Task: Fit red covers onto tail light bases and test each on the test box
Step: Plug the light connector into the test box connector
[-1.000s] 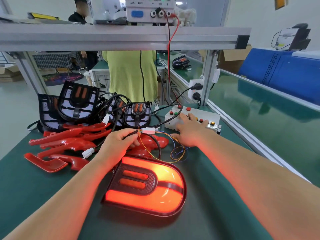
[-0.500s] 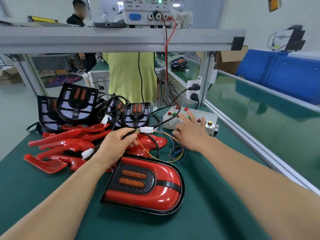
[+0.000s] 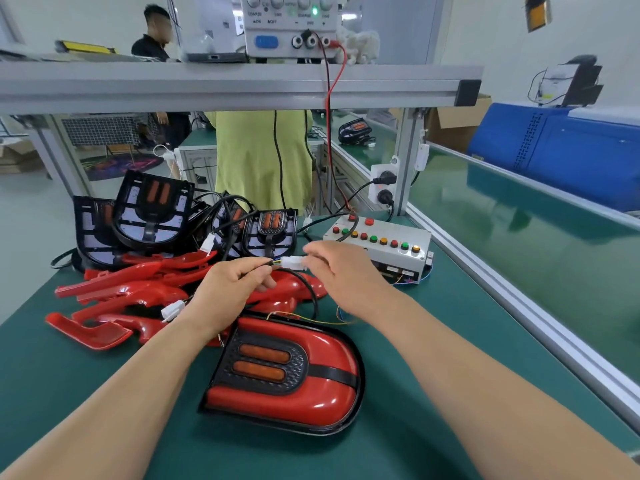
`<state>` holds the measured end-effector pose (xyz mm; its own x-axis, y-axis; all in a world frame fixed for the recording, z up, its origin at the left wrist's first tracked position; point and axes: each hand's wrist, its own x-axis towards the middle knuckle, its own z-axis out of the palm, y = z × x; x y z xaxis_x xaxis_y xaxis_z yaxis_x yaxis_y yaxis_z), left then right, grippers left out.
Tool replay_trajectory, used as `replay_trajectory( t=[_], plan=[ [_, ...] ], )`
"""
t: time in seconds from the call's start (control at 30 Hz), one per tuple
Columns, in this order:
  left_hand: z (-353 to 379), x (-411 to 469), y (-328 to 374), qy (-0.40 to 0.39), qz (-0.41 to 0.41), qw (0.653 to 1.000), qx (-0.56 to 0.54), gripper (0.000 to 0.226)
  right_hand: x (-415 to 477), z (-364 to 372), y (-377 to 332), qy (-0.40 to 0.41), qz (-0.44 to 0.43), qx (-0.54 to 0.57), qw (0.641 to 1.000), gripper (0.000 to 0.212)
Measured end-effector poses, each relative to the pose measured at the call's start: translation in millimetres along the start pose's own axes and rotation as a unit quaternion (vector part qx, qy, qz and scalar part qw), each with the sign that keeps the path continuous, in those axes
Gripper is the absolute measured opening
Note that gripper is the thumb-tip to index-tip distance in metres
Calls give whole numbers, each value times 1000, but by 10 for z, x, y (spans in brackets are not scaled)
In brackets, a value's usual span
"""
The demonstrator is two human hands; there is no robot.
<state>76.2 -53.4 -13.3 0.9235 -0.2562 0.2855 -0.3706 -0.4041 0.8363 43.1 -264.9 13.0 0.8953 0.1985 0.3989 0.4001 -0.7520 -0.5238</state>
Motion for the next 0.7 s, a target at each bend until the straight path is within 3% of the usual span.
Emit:
replay_trajectory(
  t=[0.3,0.57,0.7],
  plan=[
    [29,-3,82,-29,-5,999,-23,21,70,21,-33,-17,71,72,995,13],
    [40,-37,250,-37,25,999,-22,21,16,-56,-88,-41,68,155,985,23],
    [75,-58,252,-33,33,998,-29,19,-4,-64,-69,-41,68,136,987,20]
  ],
)
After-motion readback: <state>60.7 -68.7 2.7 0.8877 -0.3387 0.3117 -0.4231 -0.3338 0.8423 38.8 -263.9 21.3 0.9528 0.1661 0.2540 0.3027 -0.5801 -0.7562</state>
